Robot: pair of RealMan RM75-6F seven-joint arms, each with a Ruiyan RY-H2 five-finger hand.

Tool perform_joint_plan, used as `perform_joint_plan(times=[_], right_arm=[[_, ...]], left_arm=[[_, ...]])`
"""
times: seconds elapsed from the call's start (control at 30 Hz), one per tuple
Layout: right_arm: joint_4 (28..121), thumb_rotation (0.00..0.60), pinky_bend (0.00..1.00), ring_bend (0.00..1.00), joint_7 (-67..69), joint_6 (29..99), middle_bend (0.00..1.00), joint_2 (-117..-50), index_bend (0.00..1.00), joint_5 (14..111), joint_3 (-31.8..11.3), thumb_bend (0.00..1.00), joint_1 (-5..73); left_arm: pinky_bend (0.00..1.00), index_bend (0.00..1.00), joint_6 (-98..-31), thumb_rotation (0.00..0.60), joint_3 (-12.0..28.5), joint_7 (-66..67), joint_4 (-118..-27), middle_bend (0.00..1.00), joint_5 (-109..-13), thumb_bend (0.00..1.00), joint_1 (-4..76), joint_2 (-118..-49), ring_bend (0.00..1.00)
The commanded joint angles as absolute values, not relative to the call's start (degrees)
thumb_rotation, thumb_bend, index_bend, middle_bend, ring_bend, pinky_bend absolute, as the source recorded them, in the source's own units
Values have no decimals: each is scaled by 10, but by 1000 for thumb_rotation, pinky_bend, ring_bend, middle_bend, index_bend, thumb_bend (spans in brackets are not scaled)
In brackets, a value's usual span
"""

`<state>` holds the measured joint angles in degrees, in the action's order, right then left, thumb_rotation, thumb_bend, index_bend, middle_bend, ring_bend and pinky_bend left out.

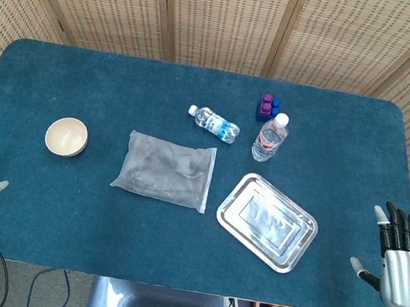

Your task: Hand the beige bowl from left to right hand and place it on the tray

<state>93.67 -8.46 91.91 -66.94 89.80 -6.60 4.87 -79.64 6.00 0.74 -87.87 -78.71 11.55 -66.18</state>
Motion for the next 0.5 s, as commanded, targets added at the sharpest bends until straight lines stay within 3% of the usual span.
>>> perform_joint_plan(times=[0.03, 0.17, 0.23, 0.5], right_arm=[[933, 600, 0, 0, -86, 910, 0, -673, 0, 892, -69, 0, 54], [920, 600, 0, 0, -89, 900, 0, -681, 0, 880, -75, 0, 60], [912, 600, 0, 0, -92, 890, 0, -686, 0, 863, -82, 0, 64], [896, 600, 0, 0, -95, 872, 0, -695, 0, 836, -89, 0, 71]], left_arm=[[0, 0, -719, 600, 71, -12, -817, 0, -785, 0, 168, -684, 0], [0, 1, -637, 600, 81, -19, -729, 0, -776, 0, 224, -728, 0], [0, 24, -561, 600, 83, -32, -652, 0, -773, 0, 274, -776, 0], [0, 303, -516, 600, 73, -101, -499, 0, -803, 0, 327, -863, 0]])
